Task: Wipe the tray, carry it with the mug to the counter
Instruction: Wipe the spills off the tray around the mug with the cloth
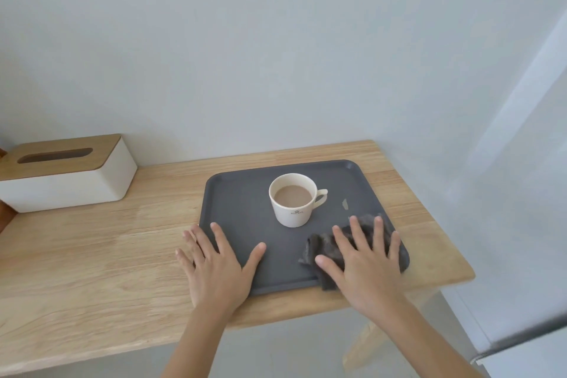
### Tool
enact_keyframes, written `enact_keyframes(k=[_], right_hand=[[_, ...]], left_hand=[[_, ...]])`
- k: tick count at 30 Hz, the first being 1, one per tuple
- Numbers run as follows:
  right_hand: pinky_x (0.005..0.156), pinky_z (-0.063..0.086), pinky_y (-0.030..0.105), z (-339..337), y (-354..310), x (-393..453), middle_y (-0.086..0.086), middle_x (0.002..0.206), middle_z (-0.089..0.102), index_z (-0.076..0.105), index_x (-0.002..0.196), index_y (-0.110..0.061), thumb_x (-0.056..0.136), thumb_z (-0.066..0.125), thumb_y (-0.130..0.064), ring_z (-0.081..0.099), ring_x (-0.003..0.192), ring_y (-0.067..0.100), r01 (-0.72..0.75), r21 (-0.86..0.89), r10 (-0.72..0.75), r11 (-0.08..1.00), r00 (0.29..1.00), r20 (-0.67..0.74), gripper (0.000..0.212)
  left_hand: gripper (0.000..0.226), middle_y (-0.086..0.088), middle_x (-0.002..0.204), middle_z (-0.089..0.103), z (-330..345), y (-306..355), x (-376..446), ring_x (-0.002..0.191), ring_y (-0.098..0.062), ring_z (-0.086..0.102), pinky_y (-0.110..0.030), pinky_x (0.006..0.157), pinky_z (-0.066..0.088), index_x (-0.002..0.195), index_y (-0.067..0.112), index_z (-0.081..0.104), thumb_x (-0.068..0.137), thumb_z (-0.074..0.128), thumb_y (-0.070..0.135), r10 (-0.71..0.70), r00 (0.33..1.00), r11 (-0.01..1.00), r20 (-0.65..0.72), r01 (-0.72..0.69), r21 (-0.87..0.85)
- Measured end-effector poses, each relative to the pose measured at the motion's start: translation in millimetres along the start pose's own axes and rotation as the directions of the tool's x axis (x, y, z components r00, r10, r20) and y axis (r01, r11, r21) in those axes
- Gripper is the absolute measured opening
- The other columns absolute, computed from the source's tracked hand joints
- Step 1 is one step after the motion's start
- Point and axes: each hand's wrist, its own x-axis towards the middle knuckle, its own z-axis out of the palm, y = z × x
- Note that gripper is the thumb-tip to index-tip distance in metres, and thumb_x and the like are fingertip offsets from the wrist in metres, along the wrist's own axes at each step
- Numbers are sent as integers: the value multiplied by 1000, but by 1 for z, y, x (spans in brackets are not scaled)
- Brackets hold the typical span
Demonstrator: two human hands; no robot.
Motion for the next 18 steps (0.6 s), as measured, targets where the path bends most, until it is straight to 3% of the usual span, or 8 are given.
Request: enact_keyframes(k=[4, 7, 10, 13, 18], right_hand=[[110, -6, 66, -5, 24, 21, 5, 163, 3, 21, 150, -28, 88, 14, -71, -12, 143, 48, -159, -88, 165, 983, 984, 62, 76], [111, -3, 68, -7, 32, 41, 5, 163, -3, 14, 151, -27, 90, 14, -68, -14, 142, 50, -208, -76, 214, 975, 974, 73, 73], [109, -3, 71, -3, 35, 66, 8, 162, -8, 5, 149, -43, 92, 12, -65, -16, 140, 53, -209, -12, 209, 978, 972, 109, 62], [108, -5, 73, 0, 32, 96, 11, 161, -10, 4, 144, -54, 93, 11, -63, -18, 139, 55, -200, 23, 197, 979, 974, 109, 52], [108, -5, 73, 0, 23, 147, 13, 161, -6, 14, 144, -53, 95, 12, -59, -16, 139, 55, -202, 26, 197, 979, 972, 128, 49]], left_hand=[[122, -25, 158, -5, 1, -3, 3, 146, -36, -12, -54, 117, 0, 151, 9, -4, 64, 10, 93, 10, 1000, 1000, 5, -10, 26], [121, -24, 158, -6, 0, -3, 3, 147, -34, -12, -52, 117, 0, 151, 11, -5, 64, 14, 93, 21, 1000, 1000, 2, -21, 11], [119, -24, 158, -5, 1, -4, 3, 147, -34, -10, -52, 117, 1, 151, 12, -5, 65, 16, 92, 26, 1000, 1000, -11, -26, 4], [118, -23, 158, -5, 3, -5, 3, 147, -34, -10, -52, 117, 3, 151, 14, -5, 65, 17, 92, 30, 999, 1000, -13, -30, -2], [118, -22, 159, -5, 1, -4, 3, 147, -33, -10, -52, 117, 2, 151, 15, -3, 64, 15, 92, 25, 1000, 1000, -2, -25, 16]])
